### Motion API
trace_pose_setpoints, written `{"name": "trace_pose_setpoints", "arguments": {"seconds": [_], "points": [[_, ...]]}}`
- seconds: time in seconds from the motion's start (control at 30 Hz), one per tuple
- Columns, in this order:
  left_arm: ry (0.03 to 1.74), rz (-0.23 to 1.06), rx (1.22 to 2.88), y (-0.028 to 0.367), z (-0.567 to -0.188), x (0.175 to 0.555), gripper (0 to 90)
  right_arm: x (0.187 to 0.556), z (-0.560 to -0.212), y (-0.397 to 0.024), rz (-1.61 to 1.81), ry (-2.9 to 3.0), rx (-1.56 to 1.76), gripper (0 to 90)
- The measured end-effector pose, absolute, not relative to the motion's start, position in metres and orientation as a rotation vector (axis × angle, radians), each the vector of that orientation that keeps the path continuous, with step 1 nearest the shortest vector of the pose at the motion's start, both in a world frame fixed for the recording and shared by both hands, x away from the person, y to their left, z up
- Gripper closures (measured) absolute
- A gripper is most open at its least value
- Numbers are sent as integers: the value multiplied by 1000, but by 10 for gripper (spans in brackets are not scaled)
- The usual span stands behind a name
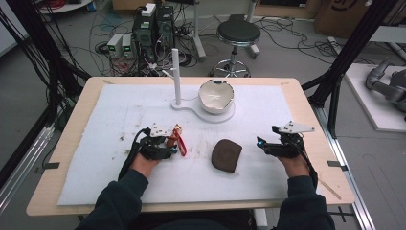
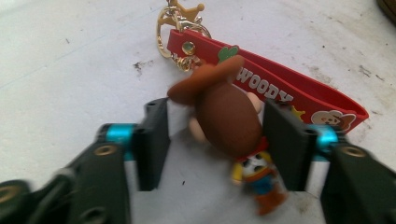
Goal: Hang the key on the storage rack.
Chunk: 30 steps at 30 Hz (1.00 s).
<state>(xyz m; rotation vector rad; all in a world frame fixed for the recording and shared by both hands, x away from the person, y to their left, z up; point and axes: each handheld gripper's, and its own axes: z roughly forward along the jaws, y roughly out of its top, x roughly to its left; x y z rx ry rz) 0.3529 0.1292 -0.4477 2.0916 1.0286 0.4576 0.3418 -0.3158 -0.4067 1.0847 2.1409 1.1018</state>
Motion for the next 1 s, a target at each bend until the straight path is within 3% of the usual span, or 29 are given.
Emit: {"name": "trace_pose_setpoints", "arguments": {"seconds": [0.23, 0.43, 0.6, 1.0], "points": [[1029, 418, 2041, 135, -442, 354, 557, 341, -406, -314, 1102, 2143, 1085, 236], [939, 346, 1847, 154, -408, 360, 557, 341, -404, -314, 1122, 2125, 1084, 237], [909, 315, 1777, 164, -390, 370, 558, 342, -403, -312, 1122, 2129, 1079, 237], [870, 358, 1701, 172, -331, 403, 558, 345, -403, -308, 1130, 2138, 1063, 237]]}}
